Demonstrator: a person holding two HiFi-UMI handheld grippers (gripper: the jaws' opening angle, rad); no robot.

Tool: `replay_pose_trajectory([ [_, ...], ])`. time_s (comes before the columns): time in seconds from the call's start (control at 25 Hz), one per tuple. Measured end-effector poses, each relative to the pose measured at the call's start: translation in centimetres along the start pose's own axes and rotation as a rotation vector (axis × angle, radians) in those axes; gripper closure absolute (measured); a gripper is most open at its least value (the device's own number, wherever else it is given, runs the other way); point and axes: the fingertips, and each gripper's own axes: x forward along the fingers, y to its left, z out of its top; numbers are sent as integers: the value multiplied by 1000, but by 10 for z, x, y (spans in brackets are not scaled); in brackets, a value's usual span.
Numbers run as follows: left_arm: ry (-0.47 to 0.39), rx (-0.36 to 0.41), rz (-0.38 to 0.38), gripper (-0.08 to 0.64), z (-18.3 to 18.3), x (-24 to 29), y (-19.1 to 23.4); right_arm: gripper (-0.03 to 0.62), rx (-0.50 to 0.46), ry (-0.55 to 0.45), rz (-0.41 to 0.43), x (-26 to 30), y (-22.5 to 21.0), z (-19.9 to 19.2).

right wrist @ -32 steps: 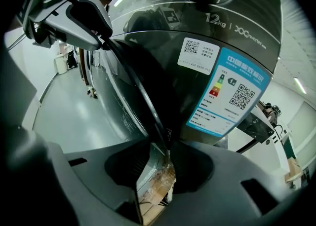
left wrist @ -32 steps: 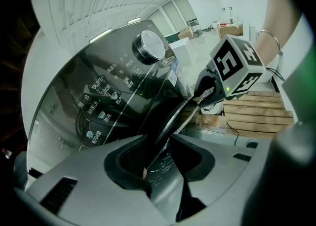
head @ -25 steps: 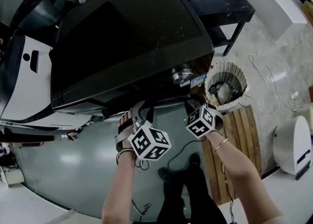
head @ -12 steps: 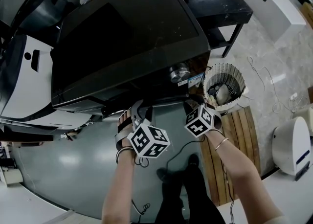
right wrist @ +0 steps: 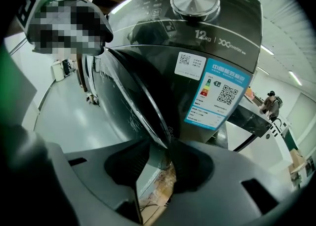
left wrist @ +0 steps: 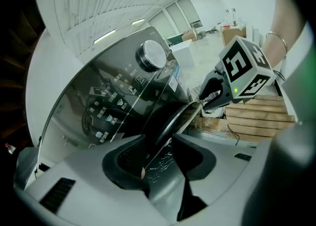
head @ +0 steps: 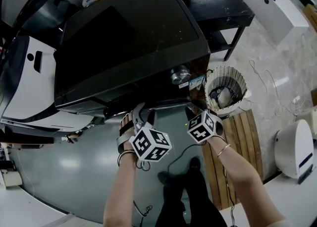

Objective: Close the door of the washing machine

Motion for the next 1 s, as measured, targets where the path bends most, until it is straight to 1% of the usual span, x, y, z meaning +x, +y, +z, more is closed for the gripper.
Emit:
replay_pose_trajectory([
  [0.48,8,-83,15,387,-14,-47,4,456,66,-50,5,-55,17,22],
  [0.72,11,-146,26,394,-25,-77,5,462,108,-84,9,-88,26,37],
  [0.84,8,-176,44,396,-34,-97,8,465,108,-103,14,-106,34,48],
  [1.0,-1,-254,64,403,-52,-127,15,465,93,-133,23,-131,47,67],
])
